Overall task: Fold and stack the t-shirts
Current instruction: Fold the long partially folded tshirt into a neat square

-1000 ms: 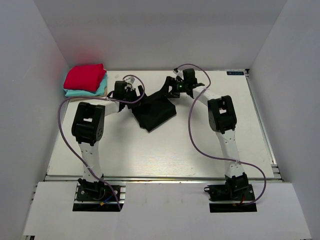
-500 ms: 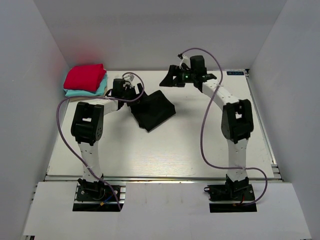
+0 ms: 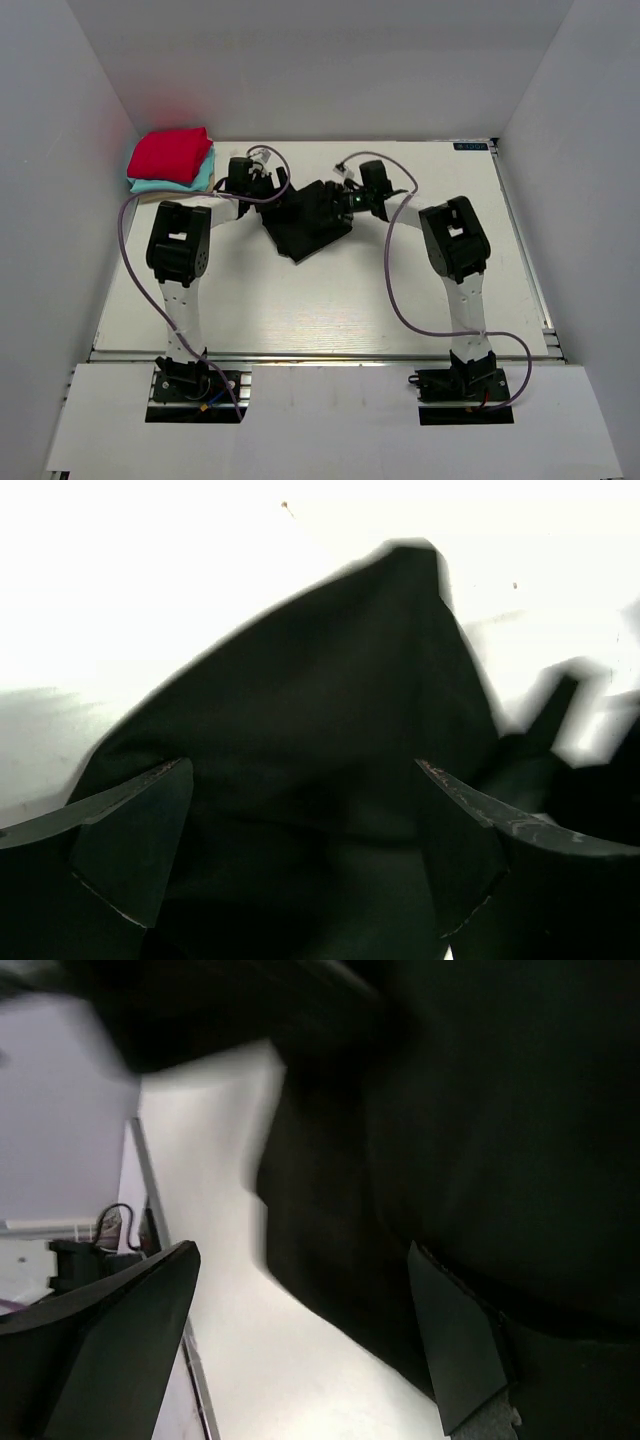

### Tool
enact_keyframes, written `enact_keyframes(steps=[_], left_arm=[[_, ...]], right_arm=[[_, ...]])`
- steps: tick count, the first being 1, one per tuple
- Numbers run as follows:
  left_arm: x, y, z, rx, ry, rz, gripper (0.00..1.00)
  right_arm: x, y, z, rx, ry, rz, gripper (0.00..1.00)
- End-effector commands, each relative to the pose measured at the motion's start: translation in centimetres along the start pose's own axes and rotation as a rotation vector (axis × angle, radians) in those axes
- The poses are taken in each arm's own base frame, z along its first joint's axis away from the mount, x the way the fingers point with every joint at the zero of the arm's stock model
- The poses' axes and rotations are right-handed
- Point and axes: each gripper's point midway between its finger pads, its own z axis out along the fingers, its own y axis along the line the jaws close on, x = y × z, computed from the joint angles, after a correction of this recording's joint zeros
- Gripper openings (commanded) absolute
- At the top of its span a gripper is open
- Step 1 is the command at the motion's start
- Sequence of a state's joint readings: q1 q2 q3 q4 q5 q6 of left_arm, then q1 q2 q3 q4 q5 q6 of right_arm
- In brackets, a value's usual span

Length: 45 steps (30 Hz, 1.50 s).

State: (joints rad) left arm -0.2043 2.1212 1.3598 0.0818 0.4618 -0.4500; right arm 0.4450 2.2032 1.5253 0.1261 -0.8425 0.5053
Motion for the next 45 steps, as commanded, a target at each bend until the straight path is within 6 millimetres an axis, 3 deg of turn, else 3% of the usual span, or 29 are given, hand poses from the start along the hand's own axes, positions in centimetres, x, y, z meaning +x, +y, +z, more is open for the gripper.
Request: enact_keyframes(steps=[1, 4, 6, 8, 9, 11, 14, 18, 19, 21, 22, 23, 25, 26, 27, 28, 29, 30, 32, 33, 35, 38, 45], left_arm=[[-0.4, 1.4, 0.7, -0.025, 0.004, 0.006, 1.00], [0.4, 1.9, 1.5, -0.016, 0.033, -0.006, 1.00], [0.0, 2.4, 1.6, -0.021, 0.027, -0.011, 1.00], [1.0, 2.6, 2.2, -0.001, 0.056, -0.021, 1.00], [0.1, 2.3, 2.5, 0.019, 0.036, 0.003, 1.00], [0.2, 2.1, 3.2, 0.053, 0.049, 0.018, 1.00], [-2.8, -0.3, 3.6, 0.151, 0.020, 0.069, 1.00], [-5.4, -3.0, 2.5, 0.224, -0.031, 0.120, 1.00], [-7.3, -4.5, 1.3, 0.241, -0.072, 0.157, 1.00], [-9.2, -5.8, -0.3, 0.227, -0.119, 0.186, 1.00], [-10.7, -6.7, -2.0, 0.198, -0.159, 0.217, 1.00], [-10.7, -7.7, -2.8, 0.205, -0.158, 0.231, 1.00], [-11.6, -7.9, -4.5, 0.144, -0.196, 0.246, 1.00], [-10.5, -7.8, -4.9, 0.121, -0.174, 0.232, 1.00], [-11.4, -8.5, -6.8, 0.091, -0.214, 0.257, 1.00], [-11.2, -8.3, -7.5, 0.065, -0.215, 0.249, 1.00], [-9.6, -7.3, -7.9, 0.021, -0.175, 0.220, 1.00], [-9.8, -7.1, -9.1, -0.025, -0.193, 0.215, 1.00], [-7.5, -5.3, -9.8, -0.113, -0.130, 0.141, 1.00], [-7.3, -5.0, -10.2, -0.137, -0.123, 0.133, 1.00], [-4.3, -4.6, -9.9, -0.133, -0.048, 0.101, 1.00], [-1.5, -4.1, -9.6, -0.119, -0.012, 0.066, 1.00], [3.1, -2.5, -7.8, -0.154, 0.087, 0.017, 1.00]], right_arm=[[1.4, -3.1, 0.1, 0.013, -0.037, 0.082, 0.90], [3.8, -6.5, 0.7, 0.044, -0.024, 0.157, 0.90], [4.4, -7.3, 0.7, 0.017, -0.038, 0.163, 0.90], [6.5, -6.8, 0.9, -0.019, 0.004, 0.234, 0.90], [6.5, -6.3, 0.7, -0.025, 0.012, 0.205, 0.90], [6.8, -5.9, 0.6, -0.002, 0.014, 0.186, 0.90], [6.1, -3.1, -0.2, 0.022, 0.018, 0.092, 0.90], [2.8, 2.0, -2.2, 0.014, -0.043, -0.081, 0.90], [1.5, 4.3, -3.0, 0.007, -0.065, -0.142, 0.90], [-0.2, 6.2, -3.6, 0.005, -0.098, -0.199, 0.90], [-1.2, 8.1, -4.6, 0.005, -0.133, -0.247, 0.90], [-1.5, 8.9, -5.0, -0.001, -0.142, -0.265, 0.90], [-2.1, 9.8, -5.9, 0.032, -0.182, -0.298, 0.90], [-2.5, 10.6, -6.6, 0.041, -0.203, -0.307, 0.90], [-2.4, 10.3, -7.3, 0.086, -0.231, -0.310, 0.90], [-2.4, 10.1, -7.8, 0.108, -0.248, -0.302, 0.90], [-2.1, 10.2, -8.4, 0.130, -0.260, -0.296, 0.90], [-2.1, 9.5, -9.2, 0.196, -0.295, -0.285, 0.90], [-1.2, 8.6, -10.0, 0.262, -0.295, -0.265, 0.90], [-1.8, 9.0, -11.2, 0.304, -0.338, -0.278, 0.90], [-1.3, 7.8, -12.5, 0.391, -0.374, -0.256, 0.90], [-1.0, 6.8, -14.6, 0.504, -0.418, -0.245, 0.90], [0.6, 5.6, -17.5, 0.651, -0.436, -0.219, 0.90]])
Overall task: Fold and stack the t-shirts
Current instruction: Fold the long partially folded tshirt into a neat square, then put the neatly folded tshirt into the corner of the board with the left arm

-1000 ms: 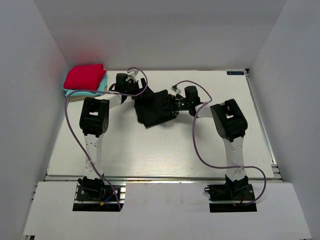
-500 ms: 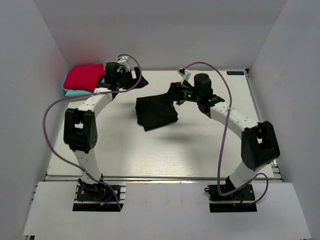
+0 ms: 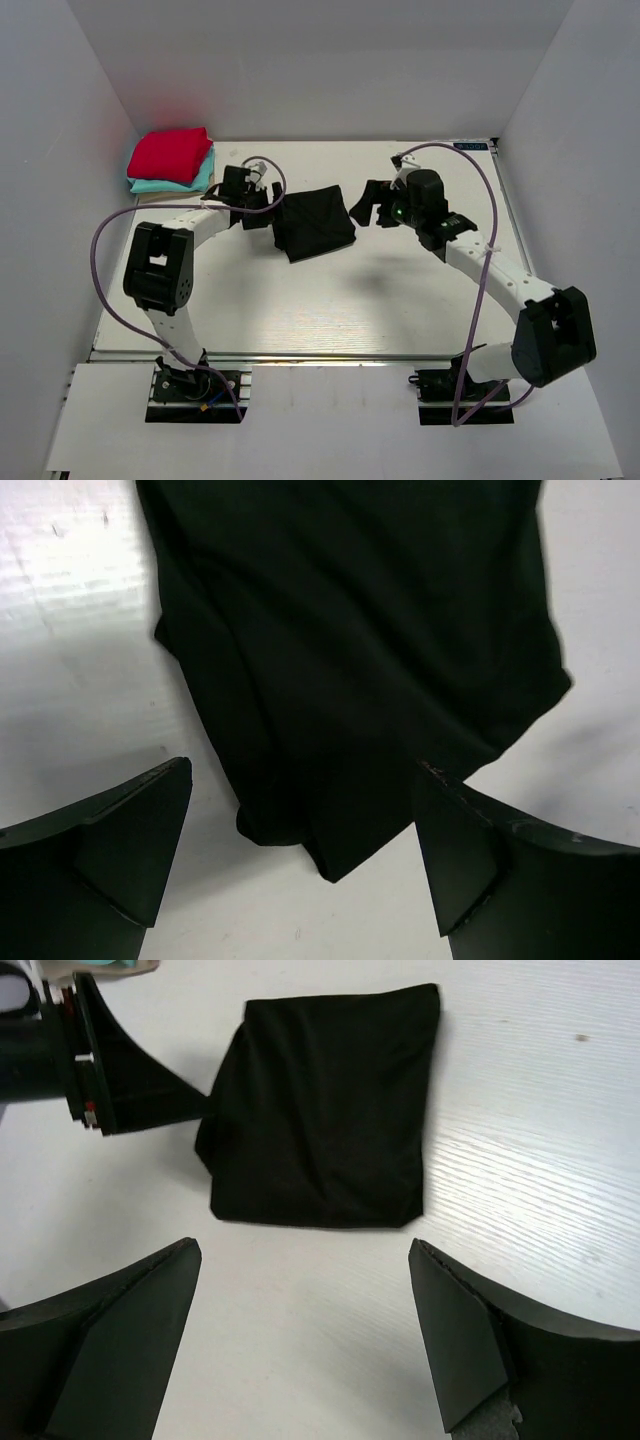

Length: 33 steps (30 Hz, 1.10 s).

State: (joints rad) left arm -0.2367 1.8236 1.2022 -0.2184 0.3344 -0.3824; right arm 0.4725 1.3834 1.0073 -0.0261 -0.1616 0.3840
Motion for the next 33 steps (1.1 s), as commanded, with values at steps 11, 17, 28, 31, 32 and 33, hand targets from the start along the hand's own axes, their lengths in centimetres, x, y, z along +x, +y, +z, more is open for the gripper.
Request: enact_keyframes(steps=[11, 17, 28, 31, 32, 33], left_arm=[[4.3, -0.5, 4.9, -0.031, 0.121, 0.008, 0.77], [5.7, 0.1, 6.3, -0.058, 0.155, 0.013, 0.55], [-2.0, -3.3, 5.8, 0.039, -0.006, 0.312, 0.00], [-6.3, -4.2, 3.0, 0.042, -0.103, 0.436, 0.00], [-8.1, -4.9, 2.0, 0.036, -0.146, 0.484, 0.00], [-9.2, -5.1, 0.7, 0.036, -0.164, 0.572, 0.00]], right_arm=[[0.5, -4.2, -3.1, 0.228, -0.045, -0.009, 0.90], [0.4, -4.0, -3.9, 0.221, -0.063, -0.004, 0.90], [-0.2, -5.5, -6.3, 0.318, -0.124, -0.013, 0.90], [-0.2, -5.8, -6.9, 0.341, -0.130, -0.024, 0.90], [-0.1, -6.0, -7.0, 0.354, -0.131, -0.023, 0.90], [-0.1, -6.1, -7.2, 0.357, -0.130, -0.021, 0.90]])
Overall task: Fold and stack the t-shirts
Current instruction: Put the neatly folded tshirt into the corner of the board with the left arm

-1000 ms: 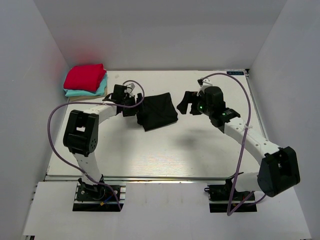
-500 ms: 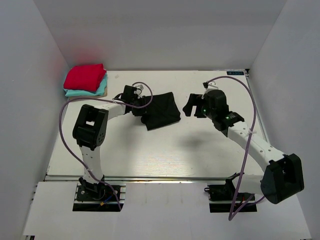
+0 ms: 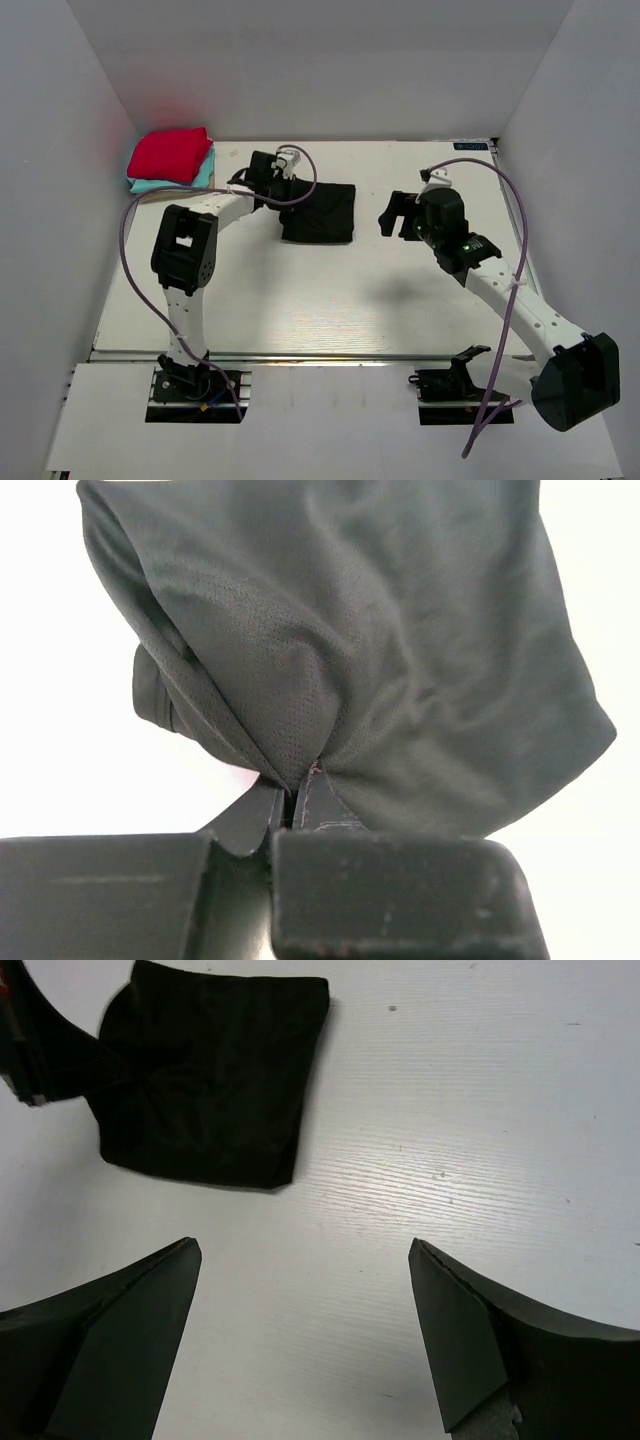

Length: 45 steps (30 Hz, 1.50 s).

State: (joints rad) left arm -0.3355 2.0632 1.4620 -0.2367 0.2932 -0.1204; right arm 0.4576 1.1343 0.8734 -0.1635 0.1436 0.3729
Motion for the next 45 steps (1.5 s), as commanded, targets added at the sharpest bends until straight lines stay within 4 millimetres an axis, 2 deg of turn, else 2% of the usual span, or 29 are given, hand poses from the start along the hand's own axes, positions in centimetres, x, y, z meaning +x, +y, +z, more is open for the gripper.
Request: enact_keyframes(steps=[1, 4, 6, 7, 8, 9, 10, 12, 13, 15, 16, 18, 19, 20, 21, 23, 26, 27, 28, 32, 35, 37, 38, 41, 42, 43, 44, 45], left_arm=[[-8.9, -0.6, -6.5, -0.024, -0.201, 0.289, 0.00], [-13.0, 0.7, -9.2, -0.068, -0.241, 0.407, 0.00], [-14.0, 1.1, -9.8, -0.071, -0.225, 0.466, 0.00], [-13.7, 2.8, -10.3, -0.093, -0.182, 0.498, 0.00], [-15.4, 3.2, -10.7, -0.106, -0.200, 0.521, 0.00], [-15.8, 4.6, -11.1, -0.127, -0.190, 0.551, 0.00], [-16.8, 5.1, -12.0, -0.140, -0.192, 0.565, 0.00], [-16.9, 7.2, -11.7, -0.176, -0.164, 0.576, 0.00], [-18.0, 8.8, -12.7, -0.220, -0.175, 0.602, 0.00], [-18.0, 10.6, -13.3, -0.246, -0.162, 0.631, 0.00], [-18.2, 12.4, -13.9, -0.276, -0.166, 0.657, 0.00], [-19.2, 14.1, -14.6, -0.317, -0.200, 0.679, 0.00], [-19.4, 15.7, -15.5, -0.347, -0.202, 0.696, 0.00], [-20.2, 16.4, -16.4, -0.372, -0.223, 0.712, 0.00], [-20.2, 17.3, -16.4, -0.383, -0.220, 0.716, 0.00], [-20.8, 19.1, -18.0, -0.421, -0.242, 0.724, 0.00], [-21.1, 21.4, -19.1, -0.444, -0.259, 0.733, 0.00], [-20.9, 22.0, -19.5, -0.454, -0.257, 0.725, 0.00], [-20.9, 22.1, -19.7, -0.435, -0.266, 0.737, 0.00], [-20.4, 25.3, -21.7, -0.480, -0.274, 0.704, 0.00], [-20.6, 27.2, -23.4, -0.517, -0.313, 0.659, 0.00], [-20.7, 28.3, -23.7, -0.527, -0.334, 0.641, 0.00], [-20.7, 28.7, -23.8, -0.523, -0.340, 0.639, 0.00], [-21.2, 30.9, -25.9, -0.577, -0.390, 0.600, 0.00], [-21.2, 30.8, -25.8, -0.566, -0.396, 0.593, 0.00], [-21.4, 31.7, -26.2, -0.586, -0.414, 0.587, 0.00], [-21.5, 31.2, -25.7, -0.549, -0.430, 0.602, 0.00], [-21.7, 31.6, -26.3, -0.558, -0.445, 0.609, 0.00]], right_arm=[[-1.1, -1.0, -1.0, 0.046, -0.048, -0.009, 0.90], [-1.3, -0.7, -1.6, 0.029, -0.064, -0.005, 0.90], [-1.3, -0.9, -1.9, 0.031, -0.071, -0.010, 0.90], [-1.4, -0.9, -2.0, 0.032, -0.073, -0.010, 0.90], [-1.7, -0.8, -2.2, 0.031, -0.084, -0.011, 0.90], [-1.8, -1.0, -2.3, 0.038, -0.086, -0.008, 0.90], [-1.9, -0.9, -2.6, 0.038, -0.087, -0.005, 0.90], [-2.8, -0.4, -2.9, 0.018, -0.107, -0.003, 0.90], [-3.2, -0.1, -3.1, 0.006, -0.118, -0.002, 0.90], [-3.7, 0.2, -3.4, -0.004, -0.128, 0.001, 0.90], [-4.1, 0.2, -3.5, -0.005, -0.138, 0.001, 0.90], [-4.6, 0.4, -3.6, -0.010, -0.146, 0.003, 0.90], [-4.9, 0.7, -3.6, -0.015, -0.152, 0.002, 0.90], [-5.1, 0.7, -3.5, -0.014, -0.153, 0.005, 0.90], [-5.1, 0.8, -3.5, -0.016, -0.152, 0.003, 0.90], [-5.3, 0.9, -3.4, -0.018, -0.151, 0.009, 0.90], [-5.4, 1.2, -2.8, -0.021, -0.135, 0.019, 0.90], [-4.9, 1.2, -2.3, -0.020, -0.116, 0.018, 0.90], [-5.4, 1.5, -2.3, -0.030, -0.120, 0.020, 0.90], [-4.8, 2.0, -0.8, -0.040, -0.082, 0.031, 0.90], [-5.1, 2.5, 0.3, -0.046, -0.063, 0.031, 0.90], [-4.5, 2.4, 1.5, -0.037, -0.032, 0.041, 0.90], [-4.9, 2.7, 1.7, -0.050, -0.033, 0.042, 0.90], [-4.1, 3.7, 3.3, -0.090, 0.012, 0.048, 0.90], [-4.2, 3.9, 3.2, -0.101, 0.011, 0.047, 0.90], [-3.8, 3.9, 3.6, -0.100, 0.024, 0.053, 0.90], [-4.1, 3.9, 3.9, -0.096, 0.023, 0.056, 0.90], [-4.0, 4.0, 4.0, -0.099, 0.027, 0.057, 0.90]])
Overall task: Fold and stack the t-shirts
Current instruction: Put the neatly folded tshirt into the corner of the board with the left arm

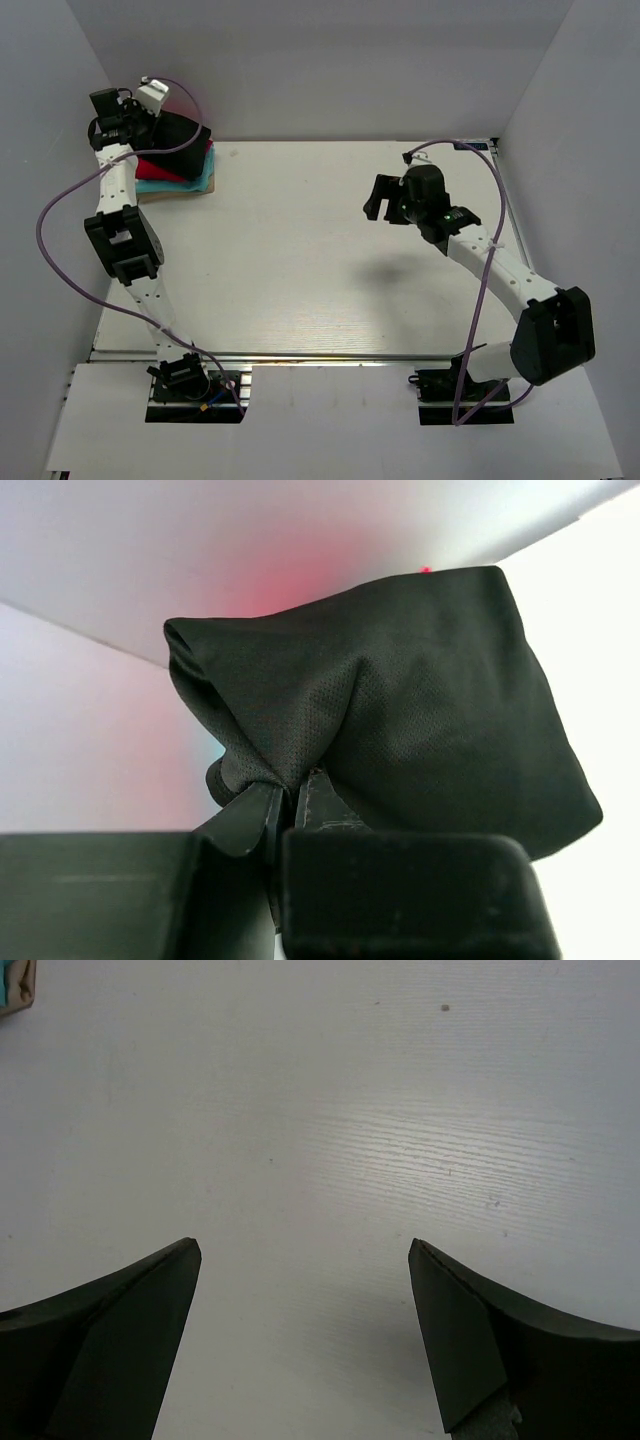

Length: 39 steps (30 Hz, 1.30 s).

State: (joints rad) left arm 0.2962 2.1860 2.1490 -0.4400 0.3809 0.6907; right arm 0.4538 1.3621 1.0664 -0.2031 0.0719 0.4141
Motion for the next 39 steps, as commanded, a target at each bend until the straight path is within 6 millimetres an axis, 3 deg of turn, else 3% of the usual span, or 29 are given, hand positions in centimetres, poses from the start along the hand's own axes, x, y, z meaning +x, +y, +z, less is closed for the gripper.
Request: enact_keyframes(steps=[1, 3, 6, 7, 10, 12, 13, 18, 23, 24, 25, 26, 28, 31, 32, 33, 34, 35, 36, 39], left_arm=[[-2.7, 2.9, -0.6, -0.049, -0.129, 0.003, 0.00], [-2.5, 2.6, -0.1, -0.038, -0.138, -0.007, 0.00], [-1.2, 4.1, 0.1, -0.081, -0.126, -0.037, 0.00], [-0.5, 4.1, 0.3, -0.096, -0.112, -0.070, 0.08], [1.2, 6.1, 0.7, -0.205, -0.082, -0.111, 0.33], [1.6, 6.9, 0.5, -0.255, -0.065, -0.153, 0.92], [1.3, 6.6, 0.8, -0.269, -0.070, -0.177, 1.00], [0.1, 7.2, 0.2, -0.323, -0.088, -0.276, 1.00], [-1.1, 6.8, -2.1, -0.332, -0.092, -0.335, 1.00], [-0.6, 5.5, -2.0, -0.309, -0.073, -0.363, 1.00], [-1.7, 5.5, -3.6, -0.314, -0.084, -0.372, 1.00], [-2.4, 4.2, -3.9, -0.274, -0.089, -0.385, 1.00], [-2.5, 0.3, -4.5, -0.142, -0.074, -0.515, 1.00], [-3.4, -5.0, -7.2, -0.023, -0.058, -0.679, 1.00], [-0.6, -8.5, -7.4, 0.013, 0.013, -0.740, 1.00], [-3.3, -9.7, -10.1, 0.009, -0.049, -0.736, 1.00], [-5.0, -10.3, -11.2, 0.005, -0.137, -0.750, 1.00], [-2.2, -13.8, -11.8, 0.019, -0.093, -0.785, 1.00], [-5.6, -14.9, -14.6, 0.034, -0.194, -0.772, 1.00], [-5.6, -19.3, -16.9, 0.084, -0.174, -0.781, 1.00]], right_arm=[[-3.0, 2.2, -0.2, -0.069, -0.065, 0.012, 0.90], [-2.8, 2.2, 0.2, -0.065, -0.052, 0.014, 0.90], [-2.6, 2.3, 0.4, -0.072, -0.042, 0.019, 0.90], [-2.5, 2.2, 0.5, -0.071, -0.037, 0.023, 0.90], [-2.4, 2.3, 0.6, -0.076, -0.030, 0.024, 0.90], [-2.2, 2.4, 0.6, -0.076, -0.020, 0.023, 0.90], [-2.3, 2.4, 0.6, -0.073, -0.021, 0.026, 0.90], [-2.2, 2.4, 0.3, -0.069, 0.007, 0.011, 0.90], [-1.6, 2.3, -0.4, -0.070, 0.011, 0.008, 0.90], [-1.7, 2.2, -0.5, -0.072, 0.003, 0.008, 0.90], [-2.1, 2.4, -1.2, -0.080, -0.016, 0.006, 0.90], [-1.7, 2.1, -1.3, -0.072, -0.015, 0.006, 0.90], [-2.3, 1.4, -1.9, -0.044, -0.056, 0.014, 0.90], [-1.9, 0.5, -2.6, -0.007, -0.068, 0.015, 0.90], [-0.8, -0.4, -2.4, 0.022, -0.052, 0.014, 0.90], [-0.8, -0.7, -2.7, 0.030, -0.067, 0.016, 0.90], [0.2, -1.2, -2.5, 0.047, -0.052, 0.026, 0.90], [0.1, -1.4, -3.0, 0.054, -0.067, 0.028, 0.90], [0.9, -1.9, -2.9, 0.070, -0.053, 0.029, 0.90], [2.5, -2.7, -3.1, 0.082, -0.030, 0.024, 0.90]])
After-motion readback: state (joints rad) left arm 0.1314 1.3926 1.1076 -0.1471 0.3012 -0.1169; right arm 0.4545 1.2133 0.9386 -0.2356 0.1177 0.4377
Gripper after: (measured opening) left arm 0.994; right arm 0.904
